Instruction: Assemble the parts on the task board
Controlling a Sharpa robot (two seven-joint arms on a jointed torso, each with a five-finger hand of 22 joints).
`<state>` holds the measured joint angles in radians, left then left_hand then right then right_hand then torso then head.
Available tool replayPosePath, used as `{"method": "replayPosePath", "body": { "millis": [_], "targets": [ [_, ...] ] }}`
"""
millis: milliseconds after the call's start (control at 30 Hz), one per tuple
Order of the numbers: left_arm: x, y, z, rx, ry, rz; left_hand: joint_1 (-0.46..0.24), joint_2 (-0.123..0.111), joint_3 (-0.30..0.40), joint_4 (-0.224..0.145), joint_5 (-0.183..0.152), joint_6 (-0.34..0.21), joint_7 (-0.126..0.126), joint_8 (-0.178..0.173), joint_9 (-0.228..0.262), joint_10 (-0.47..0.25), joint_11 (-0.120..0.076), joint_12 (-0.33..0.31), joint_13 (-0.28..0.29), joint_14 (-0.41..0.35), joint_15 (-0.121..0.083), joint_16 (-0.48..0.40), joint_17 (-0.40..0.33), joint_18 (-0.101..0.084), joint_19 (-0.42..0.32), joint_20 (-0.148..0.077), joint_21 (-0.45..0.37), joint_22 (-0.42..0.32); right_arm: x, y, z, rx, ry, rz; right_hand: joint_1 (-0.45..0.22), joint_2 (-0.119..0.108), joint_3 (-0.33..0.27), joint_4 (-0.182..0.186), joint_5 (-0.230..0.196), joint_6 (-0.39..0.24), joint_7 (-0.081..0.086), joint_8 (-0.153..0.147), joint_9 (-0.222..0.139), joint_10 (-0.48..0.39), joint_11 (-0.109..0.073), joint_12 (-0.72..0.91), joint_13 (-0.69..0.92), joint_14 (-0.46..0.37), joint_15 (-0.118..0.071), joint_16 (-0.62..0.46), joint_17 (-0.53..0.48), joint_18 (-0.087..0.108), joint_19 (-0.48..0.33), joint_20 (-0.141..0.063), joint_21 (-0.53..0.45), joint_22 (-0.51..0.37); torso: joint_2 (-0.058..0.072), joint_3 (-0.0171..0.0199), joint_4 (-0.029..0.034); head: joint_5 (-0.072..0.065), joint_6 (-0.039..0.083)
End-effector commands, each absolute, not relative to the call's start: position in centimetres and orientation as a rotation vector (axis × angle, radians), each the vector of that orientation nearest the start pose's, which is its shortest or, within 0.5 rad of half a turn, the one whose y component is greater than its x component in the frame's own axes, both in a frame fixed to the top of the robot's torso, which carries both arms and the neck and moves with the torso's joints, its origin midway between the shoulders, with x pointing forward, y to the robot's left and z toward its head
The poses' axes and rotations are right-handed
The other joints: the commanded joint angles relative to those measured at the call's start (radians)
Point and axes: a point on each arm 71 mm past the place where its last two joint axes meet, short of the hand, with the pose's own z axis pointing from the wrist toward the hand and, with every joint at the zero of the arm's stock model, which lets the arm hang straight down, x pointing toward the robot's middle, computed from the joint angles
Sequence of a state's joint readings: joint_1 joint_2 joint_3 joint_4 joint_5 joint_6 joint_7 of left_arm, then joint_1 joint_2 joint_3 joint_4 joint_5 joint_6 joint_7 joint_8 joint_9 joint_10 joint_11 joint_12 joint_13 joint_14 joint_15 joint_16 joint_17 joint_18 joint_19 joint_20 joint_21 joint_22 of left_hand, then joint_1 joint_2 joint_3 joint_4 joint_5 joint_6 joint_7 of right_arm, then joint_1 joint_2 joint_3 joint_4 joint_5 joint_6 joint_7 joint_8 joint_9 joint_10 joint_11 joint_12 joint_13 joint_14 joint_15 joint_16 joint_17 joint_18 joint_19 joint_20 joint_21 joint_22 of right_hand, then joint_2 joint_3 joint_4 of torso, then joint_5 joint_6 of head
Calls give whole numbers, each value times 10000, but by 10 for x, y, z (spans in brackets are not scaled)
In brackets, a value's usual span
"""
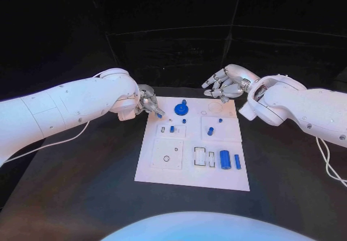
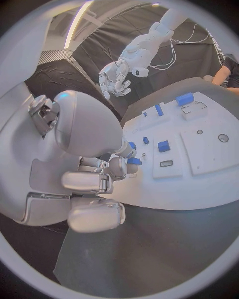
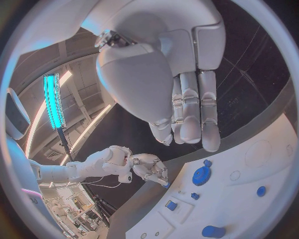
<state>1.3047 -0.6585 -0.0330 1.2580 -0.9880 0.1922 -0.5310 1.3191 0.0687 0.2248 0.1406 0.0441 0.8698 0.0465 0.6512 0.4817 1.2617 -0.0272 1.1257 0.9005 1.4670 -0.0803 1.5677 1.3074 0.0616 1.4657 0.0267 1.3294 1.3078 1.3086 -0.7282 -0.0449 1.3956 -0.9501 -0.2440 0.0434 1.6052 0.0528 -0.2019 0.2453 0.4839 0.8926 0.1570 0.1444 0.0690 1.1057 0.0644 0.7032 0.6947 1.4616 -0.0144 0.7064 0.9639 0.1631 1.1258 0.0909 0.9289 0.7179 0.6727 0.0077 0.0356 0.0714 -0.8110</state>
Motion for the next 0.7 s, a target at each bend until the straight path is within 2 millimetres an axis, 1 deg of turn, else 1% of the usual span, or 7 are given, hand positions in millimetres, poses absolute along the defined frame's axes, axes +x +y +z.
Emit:
{"method": "replayPosePath", "body": {
  "millis": [33,67,133,233,367,500,700],
  "targets": [
    [535,198,-189,-3120,22360,-4175,-94,12,1084,-1000,34,-27,-15,61,532,84,-10,48,16,1038,-72,31,2634,17,84,-74,47,158,524,-175,-142,1654,17008,10066,18,-85,82,8,38,82,2,-12,-16,-36,-26,-41,-16,129,-23,-18,-1,11,-83,7,22,1,1,-9,12,40,-13],
    [534,198,-191,-3078,22316,-4177,-198,-67,1292,-1008,34,-25,-19,96,554,99,-14,43,3,1038,-75,31,2634,16,90,-78,49,167,523,-174,-142,1654,17012,10069,11,-98,90,21,36,80,3,-15,-16,-37,-24,-40,-17,127,-22,-38,-17,13,-91,8,15,-6,7,-15,3,60,-4],
    [530,197,-194,-3022,22249,-4196,-213,-79,1323,-1010,34,-24,-20,101,557,101,-14,43,1,1038,-75,31,2634,15,90,-79,50,168,523,-174,-142,1654,17020,10074,11,-98,90,21,36,80,3,-15,-16,-37,-24,-40,-17,127,-22,-38,-17,13,-91,8,15,-6,10,-16,-9,95,-7],
    [525,195,-199,-2871,22177,-4218,-314,-156,1519,-1017,34,-24,-25,137,580,107,-19,27,-28,1038,-78,31,2634,14,96,-82,52,177,523,-175,-142,1657,17026,10075,11,-98,90,21,36,80,3,-15,-16,-37,-24,-40,-17,127,-22,-38,-17,13,-91,8,15,-6,15,-1,-33,115,-3],
    [520,193,-205,-2671,22151,-4207,-346,-184,1595,-1024,33,-30,-26,148,588,97,-21,2,-70,1038,-80,31,2634,13,99,-84,55,183,523,-175,-143,1659,17030,10075,11,-98,90,21,36,80,3,-15,-16,-37,-24,-40,-17,127,-22,-38,-17,13,-91,8,15,-6,13,1,-34,101,-7],
    [516,191,-210,-2490,22168,-4203,-370,-211,1665,-1034,33,-37,-27,157,594,97,-22,-9,-87,1038,-81,31,2634,11,102,-85,61,191,523,-175,-143,1660,17033,10074,11,-98,90,21,36,80,3,-15,-16,-37,-24,-40,-17,127,-22,-38,-17,13,-91,8,15,-6,25,-10,-24,81,-7],
    [513,189,-214,-2164,22381,-4037,-405,-288,1845,-1082,33,-62,-28,176,610,94,-24,-34,-123,1038,-83,31,2634,12,103,-88,55,192,523,-175,-143,1659,17039,10074,11,-98,90,21,36,80,3,-15,-16,-37,-24,-40,-17,127,-22,-38,-17,13,-91,8,15,-6,20,2,-30,91,-26]
  ]
}}
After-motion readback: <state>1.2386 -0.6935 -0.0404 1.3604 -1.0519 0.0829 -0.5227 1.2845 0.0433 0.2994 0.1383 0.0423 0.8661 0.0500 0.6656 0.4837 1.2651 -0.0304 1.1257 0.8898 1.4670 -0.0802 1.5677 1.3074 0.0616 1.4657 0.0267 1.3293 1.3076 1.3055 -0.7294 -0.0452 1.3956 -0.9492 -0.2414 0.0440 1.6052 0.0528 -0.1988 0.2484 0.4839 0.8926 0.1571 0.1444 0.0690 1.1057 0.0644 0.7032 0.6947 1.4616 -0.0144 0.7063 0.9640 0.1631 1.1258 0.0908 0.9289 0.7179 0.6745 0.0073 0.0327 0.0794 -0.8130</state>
